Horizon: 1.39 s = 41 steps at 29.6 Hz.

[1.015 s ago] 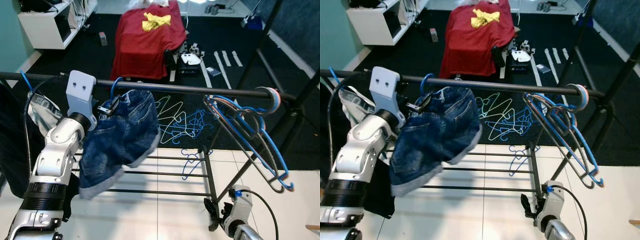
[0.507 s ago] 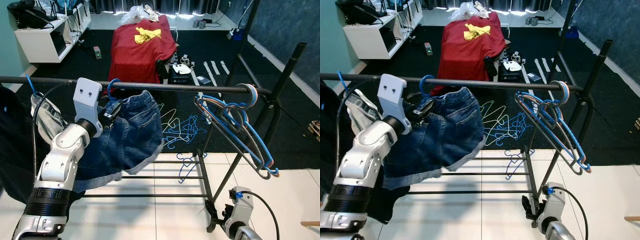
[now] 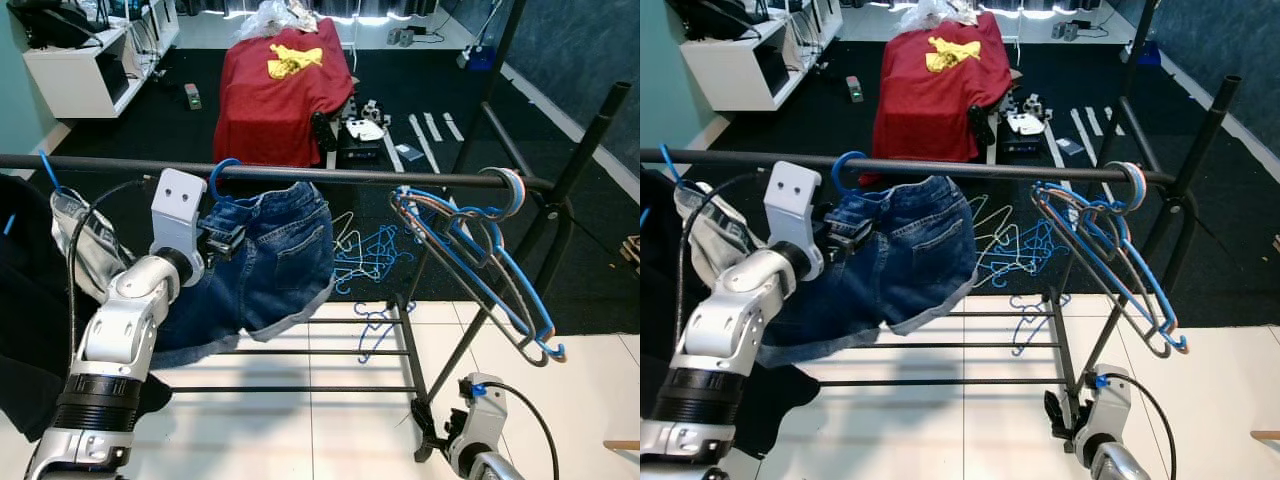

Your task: Hang hanger

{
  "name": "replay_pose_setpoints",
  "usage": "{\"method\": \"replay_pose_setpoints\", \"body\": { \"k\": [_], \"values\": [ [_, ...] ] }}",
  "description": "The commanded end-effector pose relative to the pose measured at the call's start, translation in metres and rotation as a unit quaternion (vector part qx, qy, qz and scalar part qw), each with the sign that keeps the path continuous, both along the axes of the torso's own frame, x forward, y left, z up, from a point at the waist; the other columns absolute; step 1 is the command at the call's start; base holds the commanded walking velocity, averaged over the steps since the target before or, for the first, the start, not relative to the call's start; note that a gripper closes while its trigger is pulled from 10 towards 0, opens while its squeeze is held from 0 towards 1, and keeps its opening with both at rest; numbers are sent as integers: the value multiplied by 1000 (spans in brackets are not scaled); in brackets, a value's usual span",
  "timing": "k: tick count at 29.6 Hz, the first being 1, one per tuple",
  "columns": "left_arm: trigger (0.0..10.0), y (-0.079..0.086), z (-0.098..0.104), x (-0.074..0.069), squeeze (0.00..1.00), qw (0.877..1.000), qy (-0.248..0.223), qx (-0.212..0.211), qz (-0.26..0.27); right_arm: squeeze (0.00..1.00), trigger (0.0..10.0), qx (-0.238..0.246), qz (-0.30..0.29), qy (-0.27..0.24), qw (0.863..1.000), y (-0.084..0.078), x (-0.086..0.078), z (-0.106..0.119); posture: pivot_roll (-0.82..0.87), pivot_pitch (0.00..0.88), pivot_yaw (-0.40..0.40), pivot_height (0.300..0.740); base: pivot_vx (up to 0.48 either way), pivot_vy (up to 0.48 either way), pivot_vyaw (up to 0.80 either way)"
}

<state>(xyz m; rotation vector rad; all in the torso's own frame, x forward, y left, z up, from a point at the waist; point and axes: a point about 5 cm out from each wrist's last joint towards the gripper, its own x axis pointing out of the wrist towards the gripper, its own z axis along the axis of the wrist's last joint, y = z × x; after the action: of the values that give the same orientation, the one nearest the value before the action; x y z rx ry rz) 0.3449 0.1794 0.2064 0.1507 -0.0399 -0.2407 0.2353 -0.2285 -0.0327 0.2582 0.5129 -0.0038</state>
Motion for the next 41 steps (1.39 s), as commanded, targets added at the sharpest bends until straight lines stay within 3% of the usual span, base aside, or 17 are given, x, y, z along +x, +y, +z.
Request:
{"method": "replay_pose_setpoints", "body": {
  "k": [1,3,4,6,7,17,26,30,35,36,37,38,41],
  "values": [
    [10000,-3,-7,1,0,1000,22,3,-9,0,10000,6,-7,15,1000,1,-8,-6,-50,125,12,740,0,0,0],
    [10000,-4,-11,0,0,999,38,5,-20,0,10000,6,-7,16,1000,1,-8,-7,-49,122,14,740,0,0,0],
    [4157,-5,-12,-1,0,999,42,8,-30,0,10000,6,-7,16,1000,1,-8,-7,-49,120,14,740,0,0,0],
    [4157,-5,-13,-2,0,998,44,10,-36,0,10000,6,-7,16,1000,1,-9,-7,-49,120,14,740,0,0,0],
    [0,-6,-13,-2,0,998,47,10,-44,0,10000,6,-7,16,1000,1,-9,-7,-50,118,14,740,0,0,0],
    [0,-13,-19,-7,0,994,61,11,-88,0,10000,5,-8,18,1000,1,-9,-7,-49,113,14,740,0,0,0],
    [0,-12,-9,-14,0,987,45,-38,-148,0,10000,4,-9,17,1000,0,-9,-7,-52,119,15,740,0,0,0],
    [0,4,10,-15,0,986,13,-49,-156,0,10000,4,-10,17,1000,0,-9,-7,-52,121,16,740,0,0,0],
    [0,9,18,-17,0,985,2,-55,-164,0,10000,4,-11,17,1000,0,-9,-7,-52,121,16,740,0,0,0],
    [0,20,30,-20,0,983,-17,-58,-172,0,10000,3,-12,16,1000,0,-9,-7,-49,122,14,740,0,0,0],
    [588,31,40,-23,0,982,-33,-52,-179,0,10000,3,-11,16,1000,0,-8,-7,-48,122,13,740,0,0,0],
    [2863,39,45,-30,0,979,-40,-37,-197,0,10000,3,-11,16,1000,0,-8,-6,-48,122,13,740,0,0,0],
    [2863,44,47,-34,0,976,-42,-25,-211,0,10000,3,-11,16,1000,-1,-8,-6,-48,122,13,740,0,0,0]
  ]
}}
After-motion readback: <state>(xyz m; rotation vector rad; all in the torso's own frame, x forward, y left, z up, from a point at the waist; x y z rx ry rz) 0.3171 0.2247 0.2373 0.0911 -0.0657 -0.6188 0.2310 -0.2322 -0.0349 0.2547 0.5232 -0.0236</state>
